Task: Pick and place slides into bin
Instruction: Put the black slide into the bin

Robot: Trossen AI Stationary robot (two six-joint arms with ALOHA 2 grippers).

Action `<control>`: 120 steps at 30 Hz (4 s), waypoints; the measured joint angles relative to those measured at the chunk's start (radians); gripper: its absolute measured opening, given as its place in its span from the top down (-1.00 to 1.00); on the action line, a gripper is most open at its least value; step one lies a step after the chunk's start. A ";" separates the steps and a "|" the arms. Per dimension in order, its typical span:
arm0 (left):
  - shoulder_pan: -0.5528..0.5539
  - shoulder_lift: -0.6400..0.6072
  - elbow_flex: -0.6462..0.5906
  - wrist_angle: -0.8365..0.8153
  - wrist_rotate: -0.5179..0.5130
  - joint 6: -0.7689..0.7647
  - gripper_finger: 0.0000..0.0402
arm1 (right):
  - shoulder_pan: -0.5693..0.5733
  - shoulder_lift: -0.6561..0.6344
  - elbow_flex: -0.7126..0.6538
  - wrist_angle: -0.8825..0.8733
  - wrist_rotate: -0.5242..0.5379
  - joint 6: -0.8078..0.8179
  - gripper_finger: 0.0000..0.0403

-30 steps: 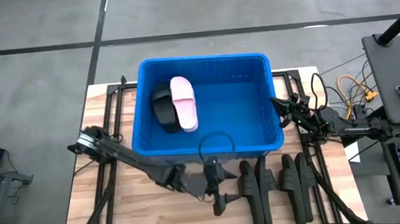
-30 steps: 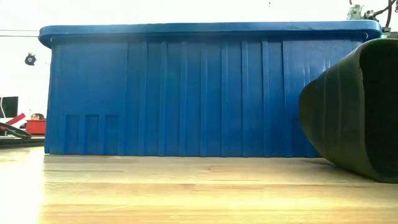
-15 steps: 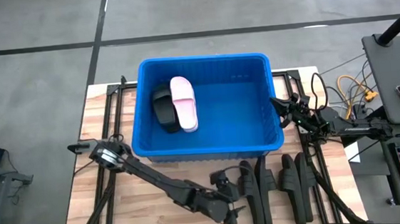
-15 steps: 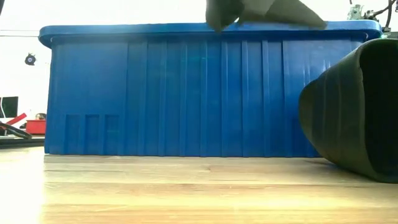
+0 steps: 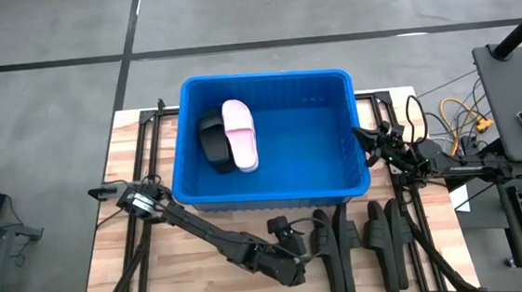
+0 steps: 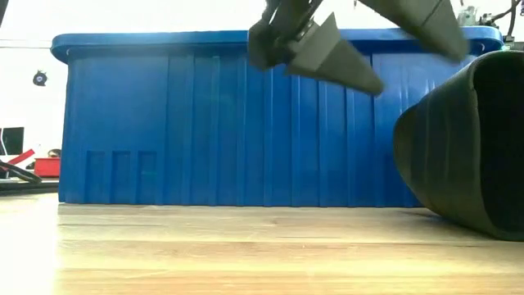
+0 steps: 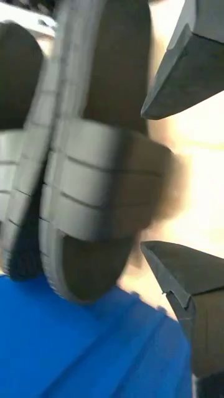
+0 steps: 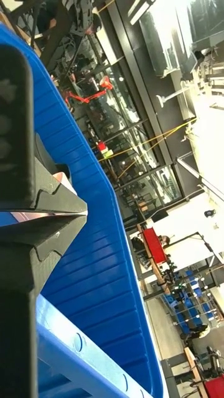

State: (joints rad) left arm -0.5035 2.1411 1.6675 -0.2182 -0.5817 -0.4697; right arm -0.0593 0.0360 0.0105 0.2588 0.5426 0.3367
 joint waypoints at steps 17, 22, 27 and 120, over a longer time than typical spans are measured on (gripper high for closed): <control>0.018 0.080 -0.025 0.204 0.048 0.005 -0.59 | 0.000 -0.002 -0.001 0.002 0.000 0.001 0.96; 0.017 0.085 -0.031 0.200 0.046 -0.022 -0.59 | 0.000 0.000 -0.001 0.005 0.000 0.003 0.96; 0.029 0.090 -0.033 0.217 0.044 -0.030 -0.59 | 0.000 -0.001 -0.001 0.006 0.000 0.003 0.96; 0.485 0.036 0.228 0.105 -0.938 1.026 1.00 | 0.000 -0.002 -0.001 0.005 0.000 0.004 0.96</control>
State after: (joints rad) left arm -0.0185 2.1772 1.8954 -0.1127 -1.5193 0.5560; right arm -0.0593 0.0341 0.0097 0.2642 0.5426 0.3405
